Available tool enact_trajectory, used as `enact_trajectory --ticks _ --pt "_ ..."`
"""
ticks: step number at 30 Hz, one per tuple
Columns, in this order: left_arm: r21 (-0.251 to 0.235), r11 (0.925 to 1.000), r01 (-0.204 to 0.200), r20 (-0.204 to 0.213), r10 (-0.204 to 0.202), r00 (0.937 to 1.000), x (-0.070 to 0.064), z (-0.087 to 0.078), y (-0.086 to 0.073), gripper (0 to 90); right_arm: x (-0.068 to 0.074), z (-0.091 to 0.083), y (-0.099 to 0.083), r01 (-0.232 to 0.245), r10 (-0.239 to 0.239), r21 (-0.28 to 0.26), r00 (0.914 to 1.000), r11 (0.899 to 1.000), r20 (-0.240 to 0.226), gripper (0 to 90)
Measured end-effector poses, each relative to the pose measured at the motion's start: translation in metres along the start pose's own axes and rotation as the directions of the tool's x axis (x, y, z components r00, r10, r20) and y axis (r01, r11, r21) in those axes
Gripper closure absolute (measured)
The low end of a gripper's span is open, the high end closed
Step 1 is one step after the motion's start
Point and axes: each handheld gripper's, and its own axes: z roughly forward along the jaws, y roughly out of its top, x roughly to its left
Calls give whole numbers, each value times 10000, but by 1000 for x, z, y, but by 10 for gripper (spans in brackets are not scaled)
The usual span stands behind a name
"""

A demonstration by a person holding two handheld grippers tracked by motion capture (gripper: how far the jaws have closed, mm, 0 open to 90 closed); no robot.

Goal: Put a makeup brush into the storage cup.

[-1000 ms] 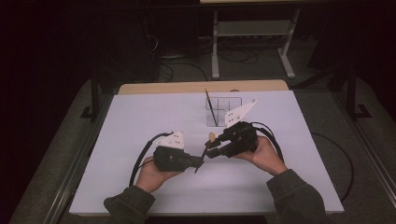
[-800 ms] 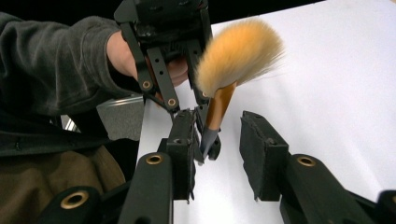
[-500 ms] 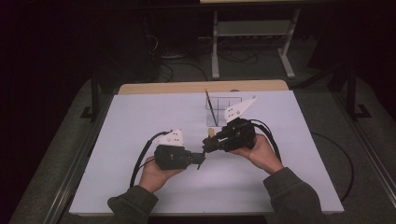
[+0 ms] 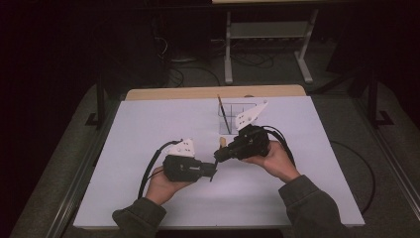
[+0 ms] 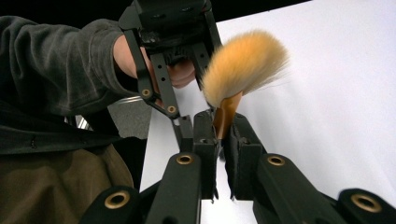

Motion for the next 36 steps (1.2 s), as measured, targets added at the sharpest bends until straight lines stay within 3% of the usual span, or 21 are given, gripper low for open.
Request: enact_trajectory --ticks 13,23,34,35,36 --pt "201 9998 -27 -613 39 9981 4 -17 -9 654 -11 -7 -1 -225 185 727 9983 9971 545 827" --pt "102 9996 277 -1077 -264 9938 7 -33 -21 582 -20 -18 6 -162 30 1328 9951 9910 989 827" --pt "-35 9974 726 -1747 -721 9820 12 -51 -38 534 -33 -28 11 -531 333 1535 9911 9867 1288 827" --pt "56 9978 664 -1822 -642 9812 13 -53 -40 533 -36 -28 12 -338 150 1489 9920 9883 1254 827" --pt "77 9979 639 -1884 -613 9802 13 -54 -42 531 -37 -29 12 -440 238 1528 9910 9873 1315 827"
